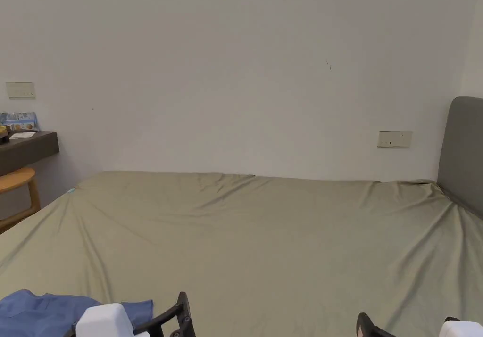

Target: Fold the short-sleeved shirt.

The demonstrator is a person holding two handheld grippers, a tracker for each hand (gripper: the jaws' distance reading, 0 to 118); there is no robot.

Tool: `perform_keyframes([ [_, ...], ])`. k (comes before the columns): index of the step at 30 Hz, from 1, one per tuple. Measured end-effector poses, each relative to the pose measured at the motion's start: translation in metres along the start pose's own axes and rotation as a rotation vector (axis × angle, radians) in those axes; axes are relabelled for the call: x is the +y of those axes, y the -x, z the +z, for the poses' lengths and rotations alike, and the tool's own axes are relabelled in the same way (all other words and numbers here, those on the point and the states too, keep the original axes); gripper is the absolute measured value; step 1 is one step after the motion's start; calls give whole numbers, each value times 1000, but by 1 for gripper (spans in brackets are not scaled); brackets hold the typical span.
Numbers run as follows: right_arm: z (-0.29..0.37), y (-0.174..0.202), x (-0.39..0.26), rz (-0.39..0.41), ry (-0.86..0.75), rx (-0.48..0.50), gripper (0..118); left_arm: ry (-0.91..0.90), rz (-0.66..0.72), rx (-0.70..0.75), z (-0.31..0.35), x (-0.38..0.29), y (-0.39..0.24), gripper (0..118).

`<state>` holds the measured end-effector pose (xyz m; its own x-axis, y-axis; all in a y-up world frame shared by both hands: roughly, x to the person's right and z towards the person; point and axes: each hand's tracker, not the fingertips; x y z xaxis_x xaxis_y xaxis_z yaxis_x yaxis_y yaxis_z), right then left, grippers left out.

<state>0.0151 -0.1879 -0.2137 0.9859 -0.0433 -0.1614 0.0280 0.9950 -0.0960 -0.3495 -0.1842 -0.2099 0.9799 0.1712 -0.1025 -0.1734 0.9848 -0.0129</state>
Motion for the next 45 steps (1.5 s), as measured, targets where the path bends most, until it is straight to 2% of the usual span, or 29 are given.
perform_keyframes([
  [4,2,9,-1,16,-4,17,118,26,59,-21,0,-2,0,118],
  [18,3,13,4,6,-24,18,118,-6,-112,-28,8,2,-19,118],
  [24,4,14,7,-1,-32,19,118,-16,-144,-45,8,3,-23,118],
  [45,10,12,11,10,-49,5,118,-37,-130,-54,10,7,-23,118],
])
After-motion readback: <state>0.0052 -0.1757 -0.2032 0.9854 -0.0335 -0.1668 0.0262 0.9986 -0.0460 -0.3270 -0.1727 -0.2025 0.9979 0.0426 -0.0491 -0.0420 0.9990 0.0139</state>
